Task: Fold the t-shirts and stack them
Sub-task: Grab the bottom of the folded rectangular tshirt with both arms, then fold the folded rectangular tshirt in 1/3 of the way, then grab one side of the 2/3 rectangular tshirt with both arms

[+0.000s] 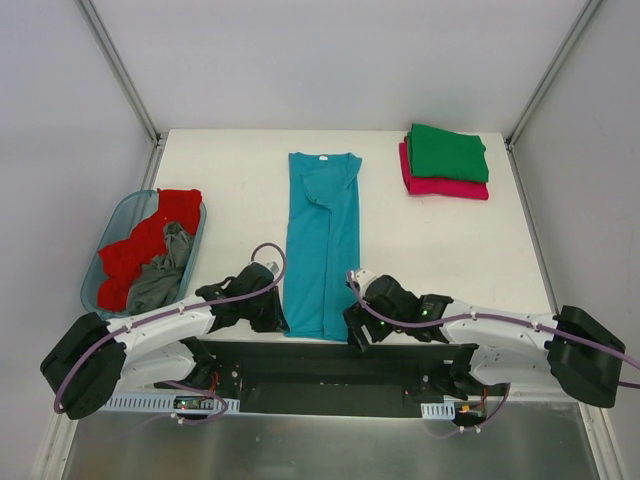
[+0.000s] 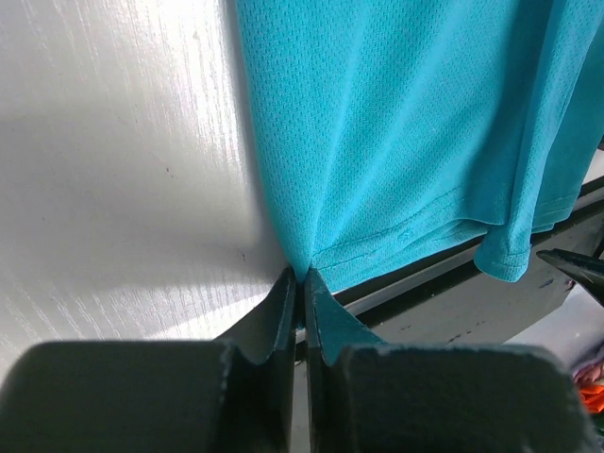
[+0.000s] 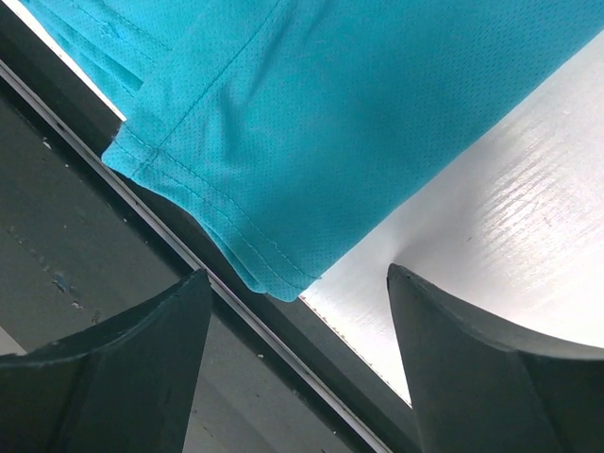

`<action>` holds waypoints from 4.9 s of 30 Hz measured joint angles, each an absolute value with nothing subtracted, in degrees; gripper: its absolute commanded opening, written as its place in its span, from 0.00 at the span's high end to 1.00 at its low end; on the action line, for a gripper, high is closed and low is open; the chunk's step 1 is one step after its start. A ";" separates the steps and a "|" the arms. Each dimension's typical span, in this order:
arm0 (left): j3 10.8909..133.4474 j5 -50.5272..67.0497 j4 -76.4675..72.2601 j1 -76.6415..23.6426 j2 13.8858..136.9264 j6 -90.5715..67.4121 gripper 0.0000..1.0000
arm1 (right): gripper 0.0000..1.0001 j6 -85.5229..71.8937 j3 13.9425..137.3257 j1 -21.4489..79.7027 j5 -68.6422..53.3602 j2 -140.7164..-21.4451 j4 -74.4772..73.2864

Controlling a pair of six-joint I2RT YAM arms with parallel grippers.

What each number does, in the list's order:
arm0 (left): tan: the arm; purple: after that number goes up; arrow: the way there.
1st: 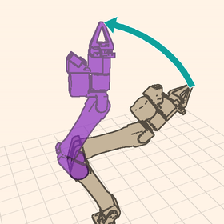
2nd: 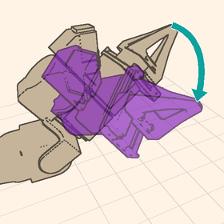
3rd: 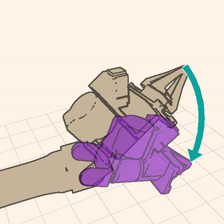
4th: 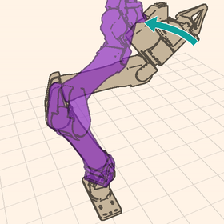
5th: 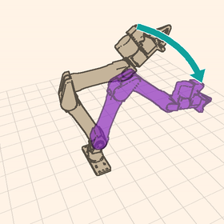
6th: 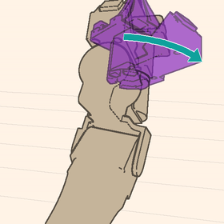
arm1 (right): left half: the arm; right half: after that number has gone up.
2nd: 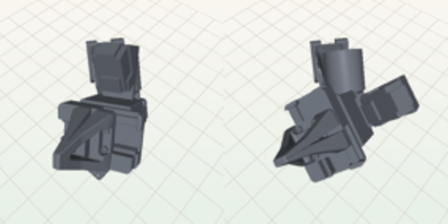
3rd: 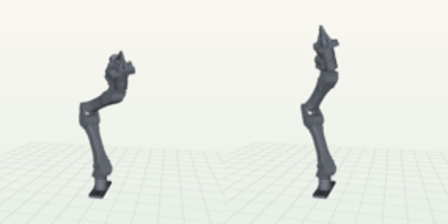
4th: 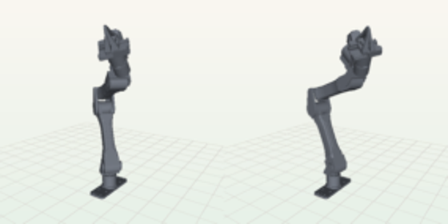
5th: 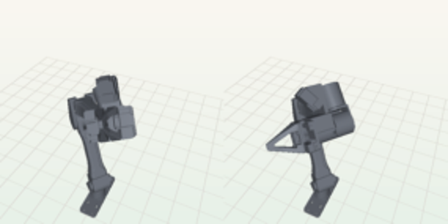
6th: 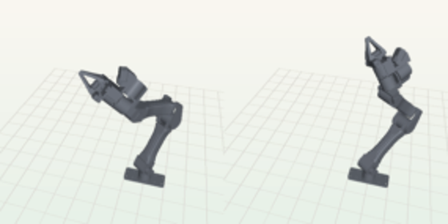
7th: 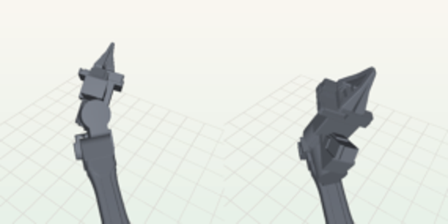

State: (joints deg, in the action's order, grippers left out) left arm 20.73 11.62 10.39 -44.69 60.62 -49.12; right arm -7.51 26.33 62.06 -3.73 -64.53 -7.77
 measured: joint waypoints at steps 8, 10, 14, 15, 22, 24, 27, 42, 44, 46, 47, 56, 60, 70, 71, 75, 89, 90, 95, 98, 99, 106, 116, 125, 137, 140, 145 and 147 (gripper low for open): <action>19.77 11.81 10.55 -44.71 59.09 -50.19 1.00 | 0.34 -8.19 26.55 62.83 -3.81 -66.54 -5.96; 19.66 11.79 10.74 -44.69 58.76 -50.39 1.00 | 0.41 -8.60 26.98 63.00 -3.90 -67.31 -5.80; 19.05 11.44 10.92 -44.69 57.63 -51.09 1.00 | 0.41 -9.89 27.64 64.07 -3.90 -68.47 -6.02; 18.76 11.33 10.94 -44.69 57.17 -51.48 1.00 | 0.41 -10.26 27.64 64.51 -3.90 -68.47 -6.13; 17.12 10.68 10.85 -44.69 54.35 -53.34 1.00 | 0.52 -12.19 27.64 66.00 -3.36 -68.42 -6.68; 16.86 10.44 10.85 -44.69 53.82 -53.56 1.00 | 0.66 -12.45 27.75 66.30 -3.25 -68.55 -7.05; 16.69 10.41 10.87 -44.71 53.43 -53.63 1.00 | 0.87 -12.73 28.51 66.85 -3.18 -69.73 -8.29; 14.35 13.39 13.06 -44.71 41.74 -53.41 1.00 | 0.99 -16.03 29.61 67.99 -4.25 -61.69 -13.63; 15.79 12.93 13.34 -44.71 41.50 -53.32 1.00 | 1.00 -15.66 31.27 67.99 -2.63 -61.67 -14.87; 17.41 11.81 13.30 -44.71 41.50 -53.19 1.00 | 0.99 -14.96 33.19 67.96 -0.64 -61.67 -16.01; 18.39 10.79 13.30 -44.71 41.54 -53.12 1.00 | 0.99 -14.31 34.46 67.75 0.45 -61.67 -16.71; 29.91 -1.39 12.19 -43.64 50.41 -48.80 1.00 | 0.99 -6.22 45.93 59.22 6.07 -65.47 -17.89; 34.17 -3.05 9.76 -39.94 55.99 -46.06 1.00 | 0.99 -2.35 50.26 54.57 6.98 -69.91 -17.87; 43.97 0.99 3.77 -29.69 71.50 -40.60 1.00 | 0.99 4.71 59.83 44.25 6.11 -80.31 -17.47; 45.17 1.30 3.62 -29.36 72.88 -39.88 1.00 | 0.99 5.08 60.64 43.48 5.69 -81.23 -17.37; 49.87 2.87 2.92 -27.83 77.93 -37.76 1.00 | 0.99 6.63 63.99 40.16 3.62 -85.27 -16.95; 59.92 8.82 1.93 -21.45 92.95 -33.45 1.00 | 0.99 10.20 72.29 33.98 -2.68 -97.62 -15.59; 60.34 9.04 1.93 -21.26 93.69 -33.43 0.99 | 0.99 10.35 72.69 33.82 -2.61 -98.45 -15.55; 63.00 11.77 1.87 -20.12 98.30 -33.39 0.93 | 0.96 10.63 74.61 33.34 -1.32 -103.70 -14.72; 63.70 13.04 1.72 -19.75 100.38 -33.41 0.78 | 0.93 10.68 74.91 33.30 0.30 -106.15 -13.93; 63.77 13.13 1.74 -19.75 101.03 -33.45 0.73 | 0.91 10.74 74.98 33.21 0.67 -106.96 -13.50; 63.86 11.70 1.98 -19.38 101.47 -33.06 0.01 | 0.28 10.74 78.48 31.68 0.95 -111.15 -13.08; 51.51 8.67 1.08 -19.38 80.09 -34.15 0.01 | 0.04 9.72 70.63 32.32 0.14 -99.26 -13.04; 38.74 10.31 1.34 -19.38 73.58 -36.95 0.12 | 0.03 11.33 58.22 45.21 1.56 -90.45 -12.88; 39.35 13.32 0.16 -19.57 85.23 -38.98 0.57 | 0.03 6.09 51.42 46.87 3.25 -92.42 -10.39; 39.55 13.54 -1.58 -19.88 87.07 -39.77 0.84 | 0.02 5.19 50.68 46.87 3.57 -92.42 -9.21; 39.62 14.17 -3.36 -20.23 89.25 -40.29 1.00 | 0.01 4.14 49.67 46.87 3.66 -92.44 -8.19; 39.62 14.31 -3.57 -20.27 89.23 -40.34 1.00 | 0.05 3.81 49.58 46.87 3.73 -92.44 -7.81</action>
